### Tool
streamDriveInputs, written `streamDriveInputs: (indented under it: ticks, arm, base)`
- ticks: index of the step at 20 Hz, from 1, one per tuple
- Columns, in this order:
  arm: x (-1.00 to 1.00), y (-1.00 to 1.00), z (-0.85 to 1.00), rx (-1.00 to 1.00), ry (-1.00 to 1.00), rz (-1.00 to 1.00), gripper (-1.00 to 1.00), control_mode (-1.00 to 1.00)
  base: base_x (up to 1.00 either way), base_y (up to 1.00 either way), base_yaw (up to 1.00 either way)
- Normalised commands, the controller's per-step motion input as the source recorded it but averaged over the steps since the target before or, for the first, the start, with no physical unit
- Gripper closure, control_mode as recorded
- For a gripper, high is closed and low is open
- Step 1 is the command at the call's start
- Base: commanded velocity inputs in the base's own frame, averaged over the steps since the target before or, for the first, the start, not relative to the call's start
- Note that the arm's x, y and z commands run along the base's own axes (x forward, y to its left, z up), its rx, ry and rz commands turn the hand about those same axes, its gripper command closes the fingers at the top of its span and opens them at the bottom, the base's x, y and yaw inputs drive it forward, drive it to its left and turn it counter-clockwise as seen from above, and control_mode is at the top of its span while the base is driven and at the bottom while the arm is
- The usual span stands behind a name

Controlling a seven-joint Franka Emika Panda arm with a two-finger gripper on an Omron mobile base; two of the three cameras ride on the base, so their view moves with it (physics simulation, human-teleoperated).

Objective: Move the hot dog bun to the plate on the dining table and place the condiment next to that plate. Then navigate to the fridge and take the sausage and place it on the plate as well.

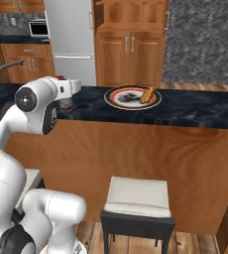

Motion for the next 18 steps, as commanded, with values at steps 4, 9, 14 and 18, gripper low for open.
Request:
streamDriveInputs:
  ticks: [4, 9, 14, 18]
  arm:
    - [0.88, 0.00, -0.10, 0.00, 0.00, 0.00, 1.00, -1.00]
    - [0.82, -0.02, -0.26, 0.00, 0.01, 0.00, 1.00, -1.00]
    - [0.65, -0.06, -0.39, 0.00, 0.01, 0.00, 1.00, -1.00]
    - [0.62, -0.06, -0.19, 0.00, 0.00, 0.00, 1.00, -1.00]
  base:
    - [0.00, 0.00, 0.00]
    - [0.00, 0.00, 0.00]
    - [0.00, 0.00, 0.00]
    - [0.00, 0.00, 0.00]
